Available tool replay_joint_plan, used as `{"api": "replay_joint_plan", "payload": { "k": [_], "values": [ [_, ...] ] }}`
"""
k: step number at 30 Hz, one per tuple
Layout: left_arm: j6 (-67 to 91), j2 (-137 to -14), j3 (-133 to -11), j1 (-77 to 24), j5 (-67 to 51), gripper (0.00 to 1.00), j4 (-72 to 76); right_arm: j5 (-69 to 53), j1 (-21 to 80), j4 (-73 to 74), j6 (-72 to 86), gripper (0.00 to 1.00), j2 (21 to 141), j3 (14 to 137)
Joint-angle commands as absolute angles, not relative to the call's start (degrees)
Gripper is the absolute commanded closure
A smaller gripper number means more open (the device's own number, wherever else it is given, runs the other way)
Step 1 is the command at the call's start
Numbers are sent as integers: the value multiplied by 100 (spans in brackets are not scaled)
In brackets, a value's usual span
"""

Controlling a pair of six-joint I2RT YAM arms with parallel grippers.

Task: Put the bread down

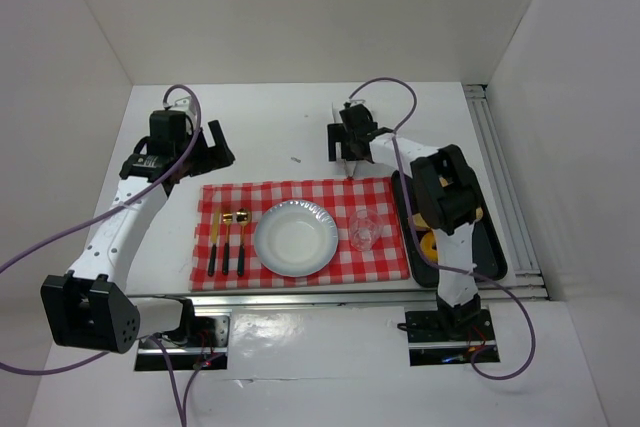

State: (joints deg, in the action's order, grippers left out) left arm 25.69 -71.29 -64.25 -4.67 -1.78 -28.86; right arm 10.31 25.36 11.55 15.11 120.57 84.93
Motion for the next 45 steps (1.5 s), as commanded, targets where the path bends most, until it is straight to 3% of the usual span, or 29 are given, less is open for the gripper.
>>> {"api": "replay_joint_plan", "payload": {
  "k": [1, 8, 10, 14, 15, 19, 26, 37, 45],
  "values": [
    [2566, -7128, -6460, -475, -158, 1, -2786, 1362, 2584, 1107, 1485, 0, 12408, 9042],
    [2514, -7128, -6460, -475, -97, 1, -2786, 1845, 2584, 1301, 1538, 0, 13139, 9869],
    [2461, -7128, -6460, -475, -35, 1, -2786, 1898, 2584, 1301, 1538, 4, 13253, 10028],
    [2461, -7128, -6460, -475, -35, 1, -2786, 1898, 2584, 1353, 1600, 32, 13290, 10282],
    [2461, -7128, -6460, -475, -35, 1, -2786, 1846, 2584, 1354, 1600, 47, 13219, 10283],
    [2408, -7128, -6460, -475, -35, 1, -2786, 1846, 2584, 1537, 1600, 63, 12710, 10406],
    [2408, -7128, -6521, -475, 18, 1, -2864, 1310, 2514, 2889, 1599, 62, 11428, 10872],
    [2461, -7022, -6372, -475, -369, 2, -2795, 1678, 2109, 4893, 2372, 62, 7001, 7377],
    [2522, -7075, -6425, -475, -606, 4, -2681, 1663, 2057, 6748, 3173, 56, 5924, 6768]
  ]
}}
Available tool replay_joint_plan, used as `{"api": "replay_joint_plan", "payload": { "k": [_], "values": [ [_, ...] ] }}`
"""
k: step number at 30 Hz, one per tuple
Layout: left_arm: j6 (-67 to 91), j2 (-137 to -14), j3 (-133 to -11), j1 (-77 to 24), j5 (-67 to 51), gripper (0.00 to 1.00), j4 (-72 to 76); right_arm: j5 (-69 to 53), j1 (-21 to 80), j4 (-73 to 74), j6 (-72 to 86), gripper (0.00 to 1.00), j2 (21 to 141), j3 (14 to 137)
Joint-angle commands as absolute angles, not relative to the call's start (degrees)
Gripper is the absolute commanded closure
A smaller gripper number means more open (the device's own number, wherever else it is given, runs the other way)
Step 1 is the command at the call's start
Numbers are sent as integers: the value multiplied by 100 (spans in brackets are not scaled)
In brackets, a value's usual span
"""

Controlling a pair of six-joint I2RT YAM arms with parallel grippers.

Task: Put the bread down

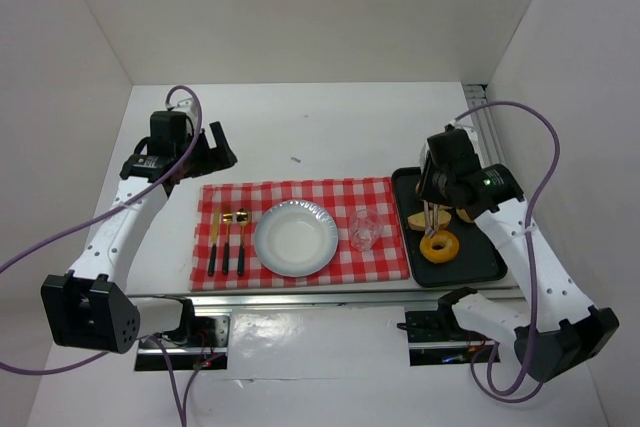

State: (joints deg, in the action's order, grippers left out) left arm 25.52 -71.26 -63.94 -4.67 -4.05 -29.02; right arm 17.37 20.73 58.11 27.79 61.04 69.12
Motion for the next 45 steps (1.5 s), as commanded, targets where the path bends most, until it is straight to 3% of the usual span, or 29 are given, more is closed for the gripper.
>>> {"api": "replay_joint_plan", "payload": {
  "k": [1, 21, 36, 40, 41, 45],
  "values": [
    [2522, -7127, -6373, -475, -606, 6, -2681, 1661, 2057, 6802, 3260, 55, 5924, 6768],
    [2522, -7233, -6319, -475, -606, 6, -2681, 2355, 2057, 6214, 2875, 46, 6600, 6592],
    [2522, -7233, -6258, -475, -554, 6, -2681, 2127, 2004, 5353, 2558, 42, 7427, 6284],
    [2522, -7286, -6258, -475, -554, 6, -2681, 2241, 2004, 5458, 2558, 58, 7479, 6389],
    [2522, -7286, -6258, -475, -554, 6, -2681, 2241, 2004, 5458, 2558, 67, 7479, 6390],
    [2522, -7286, -6258, -475, -554, 6, -2681, 2241, 2004, 5642, 2558, 88, 7366, 6512]
  ]
}}
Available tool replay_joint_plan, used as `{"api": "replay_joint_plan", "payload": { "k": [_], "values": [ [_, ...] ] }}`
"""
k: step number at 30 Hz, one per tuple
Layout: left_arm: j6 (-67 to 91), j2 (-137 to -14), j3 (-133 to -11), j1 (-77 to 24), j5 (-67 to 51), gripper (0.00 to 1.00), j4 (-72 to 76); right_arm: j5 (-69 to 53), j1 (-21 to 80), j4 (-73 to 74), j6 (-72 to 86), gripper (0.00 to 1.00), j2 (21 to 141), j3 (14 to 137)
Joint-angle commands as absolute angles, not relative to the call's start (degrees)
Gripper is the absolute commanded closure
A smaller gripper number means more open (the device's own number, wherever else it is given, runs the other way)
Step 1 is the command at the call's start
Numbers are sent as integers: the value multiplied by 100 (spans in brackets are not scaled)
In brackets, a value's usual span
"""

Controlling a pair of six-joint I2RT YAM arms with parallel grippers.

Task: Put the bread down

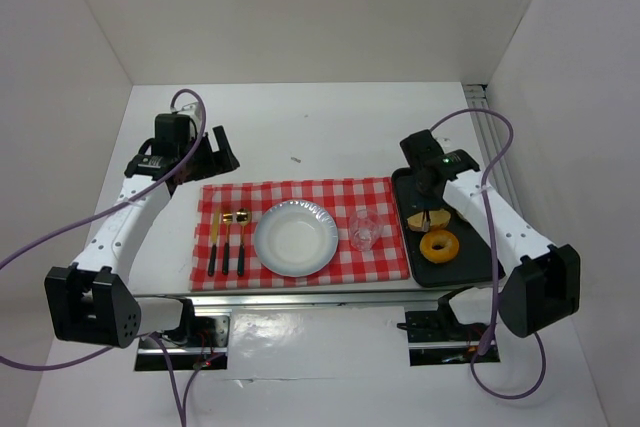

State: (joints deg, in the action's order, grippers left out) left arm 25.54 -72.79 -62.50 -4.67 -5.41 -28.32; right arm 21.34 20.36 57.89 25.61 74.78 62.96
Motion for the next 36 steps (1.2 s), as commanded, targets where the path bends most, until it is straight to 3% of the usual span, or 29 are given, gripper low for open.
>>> {"api": "replay_joint_plan", "payload": {
  "k": [1, 4, 15, 20, 25, 32, 36],
  "values": [
    [2522, -7286, -6258, -475, -554, 6, -2681, 2241, 2004, 5712, 2558, 93, 7287, 6565],
    [2522, -7286, -6258, -475, -554, 6, -2681, 2180, 2004, 5871, 2619, 100, 7068, 6705],
    [2584, -7338, -6416, -475, -308, 6, -2855, 1258, 2785, 5994, 2329, 100, 6943, 7900],
    [2821, -7392, -6618, -475, 298, 5, -3111, 739, 4286, 5266, 2329, 100, 7311, 8130],
    [3059, -7392, -6671, -475, 614, 5, -3261, 1248, 6008, 4817, 2329, 100, 7726, 7929],
    [3164, -7269, -6785, -475, 748, 5, -3322, 748, 6478, 4228, 2434, 100, 7857, 7216],
    [3164, -7321, -6837, -475, 642, 5, -3322, 633, 6530, 4228, 2487, 80, 7910, 7163]
  ]
}}
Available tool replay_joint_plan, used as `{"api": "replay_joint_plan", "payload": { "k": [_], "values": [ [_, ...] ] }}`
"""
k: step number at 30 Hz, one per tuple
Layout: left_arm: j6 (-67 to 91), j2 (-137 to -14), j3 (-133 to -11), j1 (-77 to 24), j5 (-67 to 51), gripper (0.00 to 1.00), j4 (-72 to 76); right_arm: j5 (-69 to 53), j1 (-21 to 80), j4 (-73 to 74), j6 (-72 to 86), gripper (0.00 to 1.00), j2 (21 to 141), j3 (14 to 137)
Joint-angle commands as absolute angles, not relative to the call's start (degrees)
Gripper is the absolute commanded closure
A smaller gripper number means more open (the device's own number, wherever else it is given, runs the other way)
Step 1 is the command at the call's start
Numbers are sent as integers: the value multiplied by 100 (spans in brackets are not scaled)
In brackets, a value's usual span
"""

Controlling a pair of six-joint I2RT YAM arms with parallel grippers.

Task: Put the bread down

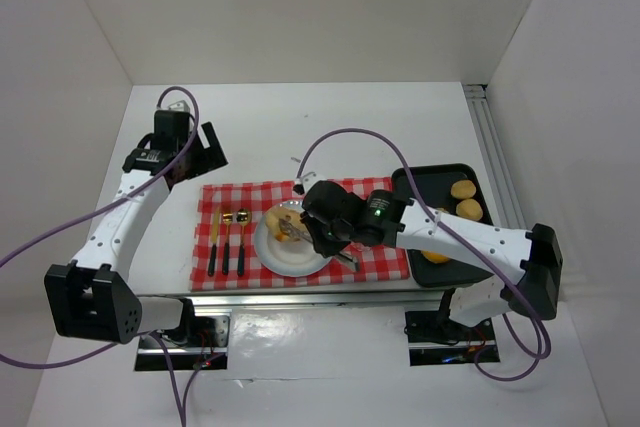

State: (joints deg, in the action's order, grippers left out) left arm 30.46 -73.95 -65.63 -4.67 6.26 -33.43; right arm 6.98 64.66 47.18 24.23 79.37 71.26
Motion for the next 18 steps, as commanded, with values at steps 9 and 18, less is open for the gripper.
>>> {"api": "replay_joint_plan", "payload": {
  "k": [9, 18],
  "values": [
    [3164, -7436, -6838, -475, 527, 5, -3322, 834, 6530, 4745, 2320, 50, 7805, 7646],
    [3111, -7436, -6838, -475, 527, 5, -3270, 2204, 6146, 5369, 3005, 49, 7313, 7910]
  ]
}}
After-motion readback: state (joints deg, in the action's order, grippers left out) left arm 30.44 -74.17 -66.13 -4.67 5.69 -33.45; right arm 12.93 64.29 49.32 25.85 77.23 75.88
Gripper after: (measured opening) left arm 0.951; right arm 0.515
